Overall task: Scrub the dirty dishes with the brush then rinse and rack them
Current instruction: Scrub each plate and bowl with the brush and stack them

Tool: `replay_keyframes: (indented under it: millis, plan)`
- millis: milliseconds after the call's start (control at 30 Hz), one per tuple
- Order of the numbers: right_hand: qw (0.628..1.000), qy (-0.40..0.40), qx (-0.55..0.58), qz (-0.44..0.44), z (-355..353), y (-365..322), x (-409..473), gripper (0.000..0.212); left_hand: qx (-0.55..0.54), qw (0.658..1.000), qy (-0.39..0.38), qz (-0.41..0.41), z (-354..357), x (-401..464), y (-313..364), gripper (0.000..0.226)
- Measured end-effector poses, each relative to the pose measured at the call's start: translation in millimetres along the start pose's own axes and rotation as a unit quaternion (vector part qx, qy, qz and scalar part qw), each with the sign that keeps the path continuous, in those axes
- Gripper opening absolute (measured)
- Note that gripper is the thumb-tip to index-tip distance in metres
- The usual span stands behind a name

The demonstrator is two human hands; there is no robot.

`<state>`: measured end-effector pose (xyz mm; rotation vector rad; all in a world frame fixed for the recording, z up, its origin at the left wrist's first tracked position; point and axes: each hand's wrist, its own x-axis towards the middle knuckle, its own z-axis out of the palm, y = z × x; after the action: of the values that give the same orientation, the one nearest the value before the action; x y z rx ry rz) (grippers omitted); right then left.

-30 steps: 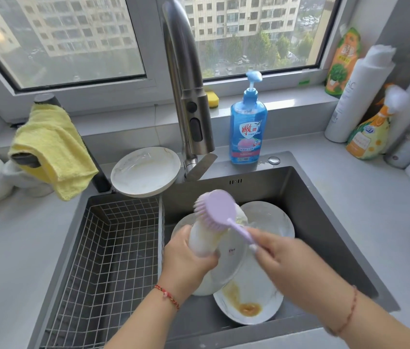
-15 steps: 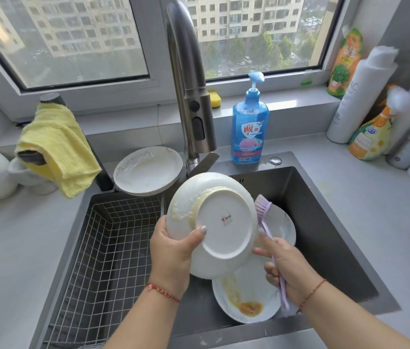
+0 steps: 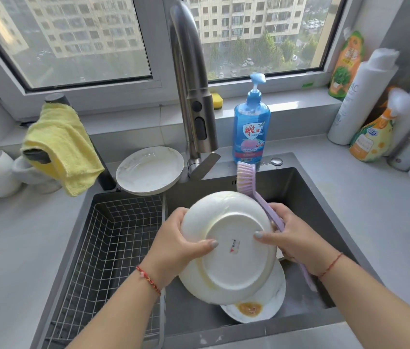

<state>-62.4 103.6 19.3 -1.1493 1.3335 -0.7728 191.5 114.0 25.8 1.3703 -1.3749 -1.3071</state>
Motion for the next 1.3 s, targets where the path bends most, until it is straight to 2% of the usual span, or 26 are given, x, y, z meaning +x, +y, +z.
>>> replay_keyframes:
  millis: [167,300,433,533,600,700,800,933,967,1033,1067,1100,1133,1233,1300]
  plan:
    - [0.990,-0.021,-0.125,-0.061,-4,-12,3,0.060,0.091,0.994,-0.054,0.000,2,0,7,0.063]
    - [0.984,-0.023,-0.155,-0.087,-3,-10,1,0.064,0.130,0.989,-0.063,0.018,7,0,10,0.050]
    - [0.977,-0.027,-0.185,-0.104,0,-8,0,0.068,0.191,0.979,-0.053,0.043,13,-3,11,0.046]
    - [0.965,0.026,-0.216,-0.144,6,-12,-4,0.068,0.186,0.981,-0.011,0.048,18,-4,7,0.042]
    - [0.963,0.091,-0.192,-0.167,5,-11,-7,0.058,0.168,0.985,0.027,0.039,21,-4,3,0.040]
    - [0.979,0.146,-0.118,-0.080,4,1,-16,0.039,0.171,0.981,0.091,0.024,20,-2,-3,0.036]
    - [0.984,0.125,-0.125,0.028,10,18,-22,0.038,0.177,0.976,0.124,0.019,18,0,-7,0.036]
    - [0.968,0.087,-0.226,-0.063,32,-10,-42,0.048,0.215,0.968,0.130,0.009,25,1,-8,0.036]
    - [0.953,0.057,-0.283,-0.090,40,-18,-51,0.055,0.218,0.966,0.138,-0.003,27,3,-8,0.036]
    - [0.913,-0.001,-0.389,-0.121,57,-31,-70,0.062,0.291,0.947,0.133,0.010,32,7,-8,0.035]
    - [0.897,-0.015,-0.426,-0.120,61,-37,-74,0.062,0.326,0.936,0.128,0.033,33,9,-9,0.036]
    - [0.889,-0.008,-0.443,-0.116,58,-40,-71,0.062,0.314,0.939,0.136,0.033,33,8,-10,0.035]
    - [0.891,0.012,-0.441,-0.105,51,-40,-64,0.062,0.274,0.951,0.143,0.028,31,5,-8,0.033]
    - [0.937,0.080,-0.339,-0.017,19,-22,-38,0.051,0.194,0.970,0.139,0.035,23,-3,-9,0.033]
    - [0.953,0.081,-0.288,0.050,8,-13,-32,0.041,0.169,0.975,0.135,0.045,20,-5,-7,0.033]
